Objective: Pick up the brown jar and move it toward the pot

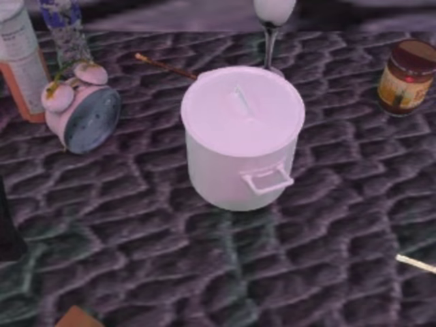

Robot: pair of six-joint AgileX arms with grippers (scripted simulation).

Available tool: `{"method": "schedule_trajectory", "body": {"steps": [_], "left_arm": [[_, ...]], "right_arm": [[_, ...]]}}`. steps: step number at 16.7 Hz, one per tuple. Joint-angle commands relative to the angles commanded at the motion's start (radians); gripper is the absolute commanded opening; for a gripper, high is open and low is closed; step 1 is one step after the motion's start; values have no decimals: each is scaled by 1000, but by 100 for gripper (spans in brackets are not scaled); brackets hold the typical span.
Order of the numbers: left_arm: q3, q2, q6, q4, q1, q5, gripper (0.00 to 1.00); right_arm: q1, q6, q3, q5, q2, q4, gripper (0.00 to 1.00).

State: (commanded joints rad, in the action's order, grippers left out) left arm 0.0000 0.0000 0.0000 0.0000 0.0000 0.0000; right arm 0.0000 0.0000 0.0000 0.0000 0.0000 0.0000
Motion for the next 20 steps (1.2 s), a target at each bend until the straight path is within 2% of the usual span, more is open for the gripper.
{"method": "schedule_trajectory", "body": {"steps": [2,4,7,9,12,20], "left_arm": [[0,0,0,0,0,0,100],[0,0,0,0,0,0,100],[0,0,0,0,0,0,100],[0,0,0,0,0,0,100],[0,0,0,0,0,0,100],[0,0,0,0,0,0,100]], "right_arm": [[0,0,0,0,0,0,100],[-3,-5,10,-24,28,3,100],[-21,-29,56,-113,148,19,100],[-42,-55,113,-200,278,43,100],[-82,-110,242,-352,523,102,100],[-205,-309,803,-814,1301,382,100]]}}
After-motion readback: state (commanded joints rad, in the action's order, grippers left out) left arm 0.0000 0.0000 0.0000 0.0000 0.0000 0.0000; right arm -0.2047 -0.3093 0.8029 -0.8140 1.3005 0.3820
